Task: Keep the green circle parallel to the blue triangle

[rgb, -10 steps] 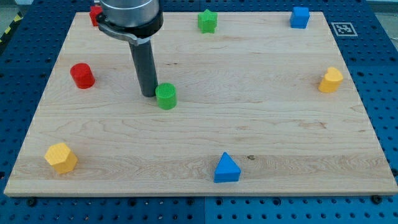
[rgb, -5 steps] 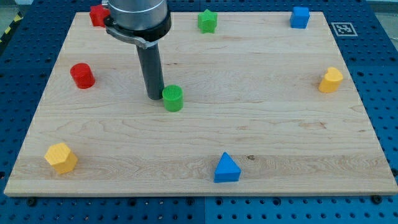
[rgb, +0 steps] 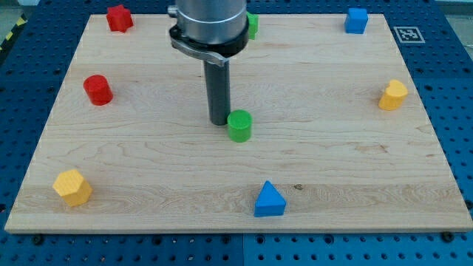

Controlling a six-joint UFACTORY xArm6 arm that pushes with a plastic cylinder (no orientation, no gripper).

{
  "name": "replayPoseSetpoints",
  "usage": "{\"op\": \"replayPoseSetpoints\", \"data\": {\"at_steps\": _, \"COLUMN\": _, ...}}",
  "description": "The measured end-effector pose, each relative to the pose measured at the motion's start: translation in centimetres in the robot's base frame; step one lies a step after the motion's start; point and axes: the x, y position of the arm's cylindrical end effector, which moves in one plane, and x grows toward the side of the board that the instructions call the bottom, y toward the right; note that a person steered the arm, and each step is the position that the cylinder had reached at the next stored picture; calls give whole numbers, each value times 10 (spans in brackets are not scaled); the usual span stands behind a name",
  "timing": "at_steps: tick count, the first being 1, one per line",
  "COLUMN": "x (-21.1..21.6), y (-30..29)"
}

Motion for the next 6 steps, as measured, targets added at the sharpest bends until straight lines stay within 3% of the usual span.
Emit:
{"op": "replayPoseSetpoints", "data": {"at_steps": 5, "x": 20, "y": 22}}
{"op": "replayPoseSetpoints", "data": {"at_steps": 6, "x": 28, "y": 0}}
